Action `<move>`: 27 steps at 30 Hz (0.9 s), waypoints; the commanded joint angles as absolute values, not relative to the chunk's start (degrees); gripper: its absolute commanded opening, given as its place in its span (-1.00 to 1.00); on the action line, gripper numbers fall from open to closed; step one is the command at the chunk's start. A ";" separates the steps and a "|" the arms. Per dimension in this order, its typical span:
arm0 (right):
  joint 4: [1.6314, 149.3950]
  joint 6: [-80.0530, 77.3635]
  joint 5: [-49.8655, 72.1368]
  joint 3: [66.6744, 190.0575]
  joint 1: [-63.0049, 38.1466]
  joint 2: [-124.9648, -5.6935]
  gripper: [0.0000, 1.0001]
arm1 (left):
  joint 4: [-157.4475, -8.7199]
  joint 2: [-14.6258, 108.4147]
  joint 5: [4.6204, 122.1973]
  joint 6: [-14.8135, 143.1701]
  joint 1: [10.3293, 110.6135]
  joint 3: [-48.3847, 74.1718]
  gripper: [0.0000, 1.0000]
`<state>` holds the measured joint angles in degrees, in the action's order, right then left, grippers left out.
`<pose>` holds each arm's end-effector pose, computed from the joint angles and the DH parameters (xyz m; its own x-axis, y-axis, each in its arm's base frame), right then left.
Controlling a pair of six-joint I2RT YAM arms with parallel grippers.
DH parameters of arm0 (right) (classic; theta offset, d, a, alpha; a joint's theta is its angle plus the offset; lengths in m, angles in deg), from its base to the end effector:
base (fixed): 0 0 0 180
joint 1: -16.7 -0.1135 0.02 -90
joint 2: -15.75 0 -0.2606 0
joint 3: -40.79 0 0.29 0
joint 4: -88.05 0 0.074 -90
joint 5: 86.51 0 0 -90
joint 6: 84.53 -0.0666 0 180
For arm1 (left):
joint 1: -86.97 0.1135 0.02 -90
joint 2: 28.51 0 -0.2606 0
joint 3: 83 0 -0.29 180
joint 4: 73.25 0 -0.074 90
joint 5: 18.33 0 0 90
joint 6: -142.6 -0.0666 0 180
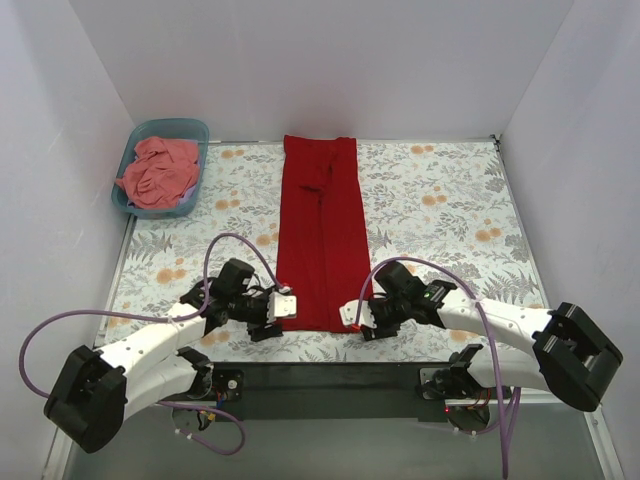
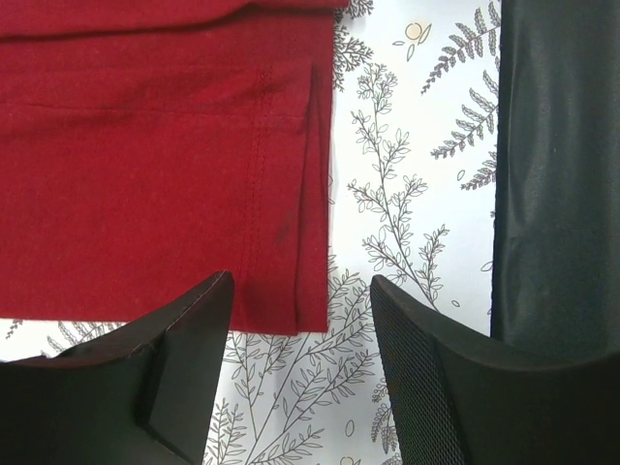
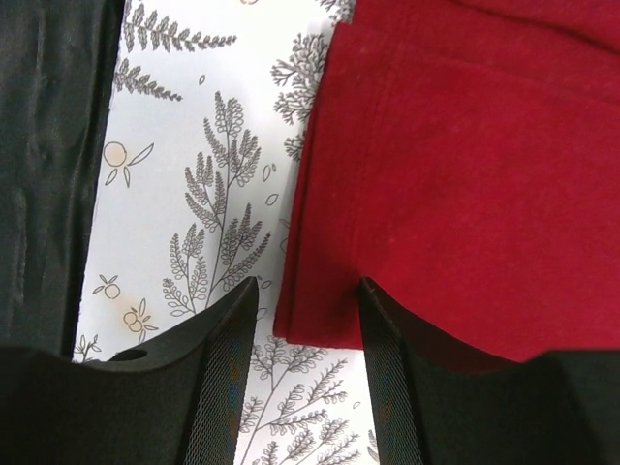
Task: Fold and stack the t-shirts
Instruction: Fold the tshirt
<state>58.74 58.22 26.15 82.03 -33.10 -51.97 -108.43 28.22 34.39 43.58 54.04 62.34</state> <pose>0.1462 0.2128 0.1133 0.3492 -0.7248 -0.5939 -0.9362 -0.2424 -0.2547 0.1581 -0.1505 0.1156 -0.5863 0.5283 -0.6142 0.8095 0.4120 -0.4183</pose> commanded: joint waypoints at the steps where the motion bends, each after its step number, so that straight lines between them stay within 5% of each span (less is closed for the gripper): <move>1: 61.43 59.26 26.87 80.95 -33.49 -52.62 0.04 | -106.72 28.79 34.75 42.06 53.13 63.88 0.14; 13: 62.66 58.47 24.24 78.57 -33.49 -56.23 -0.25 | -102.07 35.64 39.32 43.80 51.81 65.64 -0.08; 17: 63.19 58.38 22.22 77.87 -33.49 -56.49 -0.47 | -100.92 40.82 40.82 44.25 51.73 64.15 -0.36; 21: 63.80 57.59 19.76 78.22 -33.49 -56.76 -0.97 | -101.18 43.91 43.19 42.67 51.73 62.92 -0.77; 24: 63.98 56.01 19.05 79.27 -33.49 -56.15 -0.97 | -101.97 42.77 42.93 43.10 51.81 61.60 -1.00; 27: 62.84 54.17 19.75 81.46 -33.75 -53.69 -0.97 | -105.73 39.87 39.51 43.99 51.64 58.70 -1.00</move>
<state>67.11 56.56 22.87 80.37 -33.37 -54.44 -98.47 41.11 38.24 43.69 51.90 60.18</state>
